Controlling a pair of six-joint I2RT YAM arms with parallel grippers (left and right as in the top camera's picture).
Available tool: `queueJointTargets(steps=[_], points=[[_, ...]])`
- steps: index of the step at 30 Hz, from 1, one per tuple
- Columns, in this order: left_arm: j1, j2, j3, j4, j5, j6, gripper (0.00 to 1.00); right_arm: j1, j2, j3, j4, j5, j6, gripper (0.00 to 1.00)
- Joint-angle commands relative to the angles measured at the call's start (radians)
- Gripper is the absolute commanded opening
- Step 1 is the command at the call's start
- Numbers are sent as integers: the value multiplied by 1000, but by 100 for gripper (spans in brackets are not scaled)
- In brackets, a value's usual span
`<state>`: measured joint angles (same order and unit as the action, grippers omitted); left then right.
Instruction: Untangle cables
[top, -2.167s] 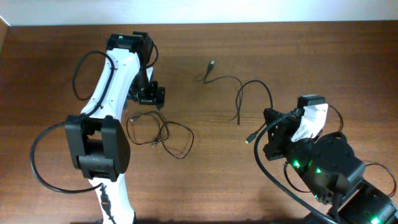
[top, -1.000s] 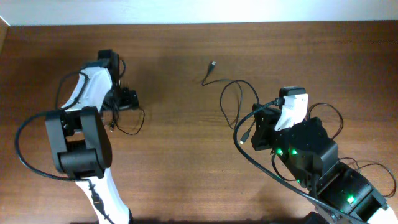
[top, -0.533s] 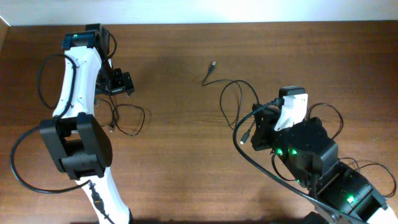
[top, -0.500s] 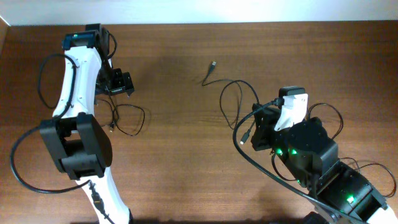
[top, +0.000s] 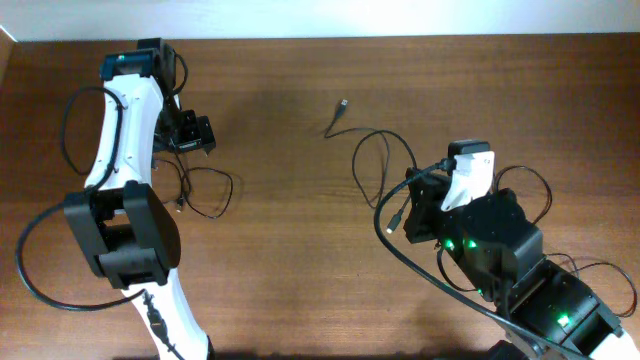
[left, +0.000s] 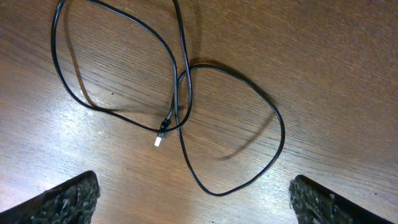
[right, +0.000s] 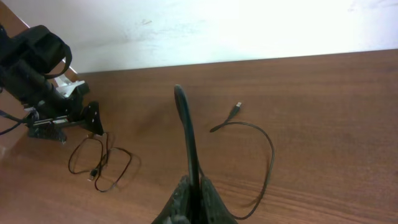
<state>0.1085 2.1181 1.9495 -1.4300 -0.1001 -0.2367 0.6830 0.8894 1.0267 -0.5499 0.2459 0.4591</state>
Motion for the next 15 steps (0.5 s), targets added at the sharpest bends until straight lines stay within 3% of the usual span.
queueJointTargets(steps=[1, 8, 15], points=[[-2, -3, 17, -3, 10, -17, 99, -5, 30, 0, 2, -10, -32, 5], [-2, -3, 17, -3, 10, -17, 99, -173, 201, 7, 4, -65, -32, 5], [-2, -3, 17, -3, 10, -17, 99, -367, 604, 7, 100, -379, -32, 5]])
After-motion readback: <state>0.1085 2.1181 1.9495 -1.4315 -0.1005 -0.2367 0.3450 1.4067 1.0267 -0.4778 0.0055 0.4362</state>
